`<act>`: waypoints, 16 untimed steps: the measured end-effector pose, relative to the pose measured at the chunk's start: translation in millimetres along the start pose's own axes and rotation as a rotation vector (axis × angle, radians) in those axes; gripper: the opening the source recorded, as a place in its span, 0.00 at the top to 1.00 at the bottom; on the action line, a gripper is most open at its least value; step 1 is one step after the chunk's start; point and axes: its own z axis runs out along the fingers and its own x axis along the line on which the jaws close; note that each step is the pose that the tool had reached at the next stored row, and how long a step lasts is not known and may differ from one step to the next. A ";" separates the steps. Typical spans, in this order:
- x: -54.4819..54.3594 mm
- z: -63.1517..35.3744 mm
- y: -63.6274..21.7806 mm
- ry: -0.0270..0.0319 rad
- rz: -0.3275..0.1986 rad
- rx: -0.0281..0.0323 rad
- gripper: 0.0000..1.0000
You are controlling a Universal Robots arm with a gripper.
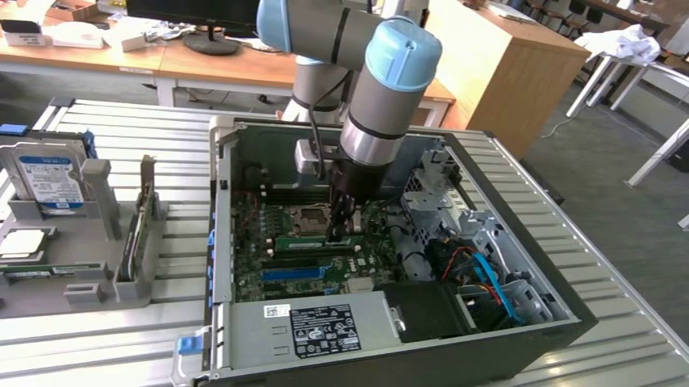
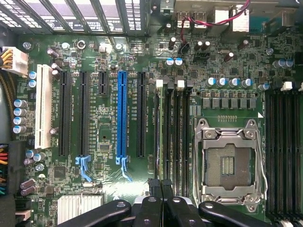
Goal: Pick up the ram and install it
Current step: 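Insert the ram into the slot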
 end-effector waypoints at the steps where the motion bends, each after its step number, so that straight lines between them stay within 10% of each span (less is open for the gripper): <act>1: 0.0 0.0 0.0 0.0001 0.000 0.0000 0.88; 16: -0.7 0.9 -0.1 -0.0001 0.000 0.0001 0.88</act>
